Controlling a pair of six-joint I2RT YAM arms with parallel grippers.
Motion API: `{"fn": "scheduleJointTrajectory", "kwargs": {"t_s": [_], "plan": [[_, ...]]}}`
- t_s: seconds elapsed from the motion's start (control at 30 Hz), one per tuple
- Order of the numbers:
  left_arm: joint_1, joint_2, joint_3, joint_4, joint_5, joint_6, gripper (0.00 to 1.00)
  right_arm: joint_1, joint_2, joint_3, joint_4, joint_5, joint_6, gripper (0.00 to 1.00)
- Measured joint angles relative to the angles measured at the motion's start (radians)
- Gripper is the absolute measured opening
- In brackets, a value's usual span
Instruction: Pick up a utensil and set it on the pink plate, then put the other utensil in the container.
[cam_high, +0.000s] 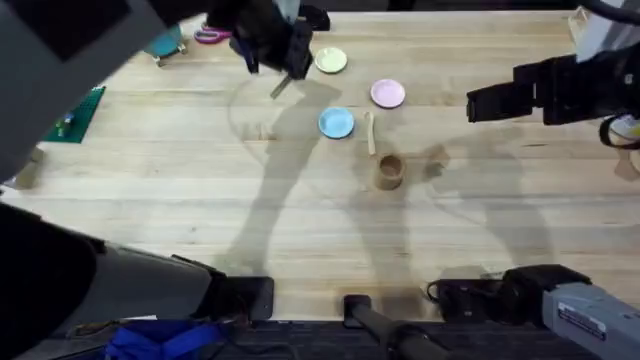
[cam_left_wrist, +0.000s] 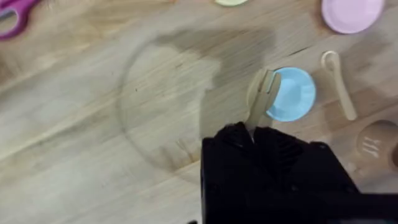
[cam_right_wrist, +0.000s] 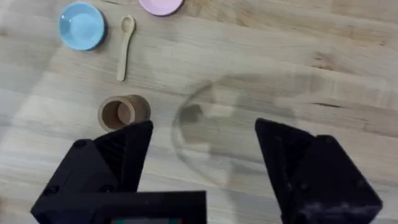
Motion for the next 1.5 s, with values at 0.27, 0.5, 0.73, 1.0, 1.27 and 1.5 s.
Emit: {"fn": "scheduleJointTrajectory", "kwargs": {"t_s": [0.27, 0.5, 0.73, 1.0, 1.27, 1.5], "plan": [[-0.084, 0.001, 0.115, -0.005, 0.036, 0.071, 0.041, 0.0, 0.0, 0.0, 0.0, 0.0, -0.006, 0.998], [-0.165, 0.008, 0.122, 0.134, 0.052, 0.087, 0.041, 0.0, 0.0, 0.0, 0.0, 0.0, -0.006, 0.998], [-0.201, 0.098, 0.127, 0.221, 0.085, 0.087, 0.041, 0.0, 0.0, 0.0, 0.0, 0.0, -0.006, 0.997], [-0.211, 0.281, 0.127, 0.336, 0.164, 0.069, 0.041, 0.0, 0.0, 0.0, 0.0, 0.0, -0.006, 0.997], [-0.24, 0.414, 0.163, 0.374, 0.184, 0.053, 0.041, 0.0, 0.0, 0.0, 0.0, 0.0, -0.007, 0.999], [-0.265, 0.571, 0.363, 0.232, 0.186, 0.049, 0.041, 0.0, 0.0, 0.0, 0.0, 0.0, -0.006, 0.998]]}}
